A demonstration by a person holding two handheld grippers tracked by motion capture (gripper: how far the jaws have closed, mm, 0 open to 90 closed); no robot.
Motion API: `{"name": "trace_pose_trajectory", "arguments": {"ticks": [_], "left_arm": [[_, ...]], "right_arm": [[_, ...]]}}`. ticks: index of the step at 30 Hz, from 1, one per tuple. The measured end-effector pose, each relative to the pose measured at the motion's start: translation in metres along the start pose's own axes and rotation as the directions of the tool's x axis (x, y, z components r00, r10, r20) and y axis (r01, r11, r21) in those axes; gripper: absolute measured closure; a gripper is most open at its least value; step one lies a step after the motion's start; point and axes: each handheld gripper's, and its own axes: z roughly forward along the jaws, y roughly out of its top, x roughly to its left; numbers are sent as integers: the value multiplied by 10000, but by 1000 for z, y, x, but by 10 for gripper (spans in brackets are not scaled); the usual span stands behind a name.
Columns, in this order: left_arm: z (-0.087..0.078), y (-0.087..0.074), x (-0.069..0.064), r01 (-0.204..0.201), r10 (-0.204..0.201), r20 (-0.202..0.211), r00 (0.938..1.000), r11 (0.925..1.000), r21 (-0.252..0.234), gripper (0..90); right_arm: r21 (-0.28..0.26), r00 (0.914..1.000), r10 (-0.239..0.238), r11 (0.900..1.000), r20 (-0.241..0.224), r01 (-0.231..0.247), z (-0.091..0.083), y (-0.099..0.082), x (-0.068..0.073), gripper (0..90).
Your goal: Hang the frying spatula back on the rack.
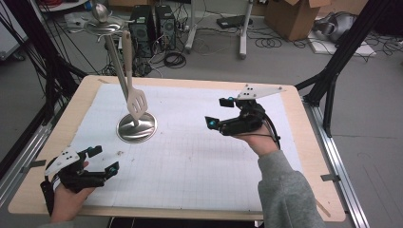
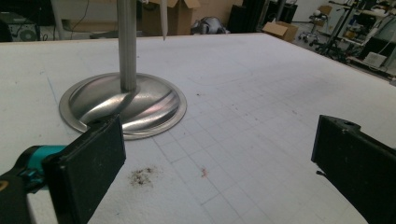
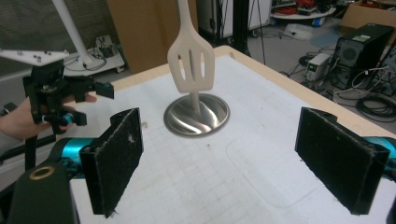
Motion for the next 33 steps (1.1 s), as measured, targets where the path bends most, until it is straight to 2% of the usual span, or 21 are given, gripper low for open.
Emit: {"name": "trace_pose_trajectory", "arguments": {"ticks": [5,12,15,20,28,33], "left_arm": [[2,0,2,12,-12,4,10000,10000,-18,34],[4,1,1,-45,45,58,10000,10000,-15,34],[4,1,0,-62,62,44,10000,10000,-1,34],[4,1,0,-109,109,40,9999,9999,29,34],[4,2,1,-83,83,41,10000,9999,-57,34],[3,2,0,-84,86,98,9999,9998,-163,34]], "right_arm": [[143,9998,-175,9997,121,173,-4,-8,-1,144],[-82,9988,-286,9995,405,289,-20,-17,-1,144],[-327,9985,-149,9993,519,166,-33,-26,-2,144],[-410,9976,24,9992,694,5,-46,-37,-5,144],[-766,9931,-44,9970,1173,135,-68,-52,-6,144],[-851,9874,-31,9962,1584,168,-77,-65,-7,144]]}}
